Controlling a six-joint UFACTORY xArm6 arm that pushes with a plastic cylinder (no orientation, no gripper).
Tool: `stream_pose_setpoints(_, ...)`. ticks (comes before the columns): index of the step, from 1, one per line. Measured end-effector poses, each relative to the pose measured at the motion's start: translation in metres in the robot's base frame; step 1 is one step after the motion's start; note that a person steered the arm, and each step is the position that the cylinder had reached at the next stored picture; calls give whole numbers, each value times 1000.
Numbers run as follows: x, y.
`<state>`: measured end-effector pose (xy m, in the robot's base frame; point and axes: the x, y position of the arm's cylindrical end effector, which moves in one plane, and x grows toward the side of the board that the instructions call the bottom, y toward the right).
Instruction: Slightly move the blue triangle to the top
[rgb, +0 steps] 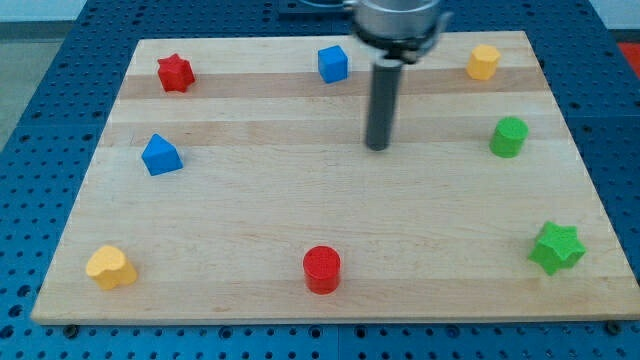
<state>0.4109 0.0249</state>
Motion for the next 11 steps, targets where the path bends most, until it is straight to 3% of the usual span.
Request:
stream_pose_setpoints(2, 37, -138)
stream_pose_setpoints(3, 50, -169)
stream_pose_setpoints(6, 64, -218)
stream_pose_setpoints(11, 13, -229)
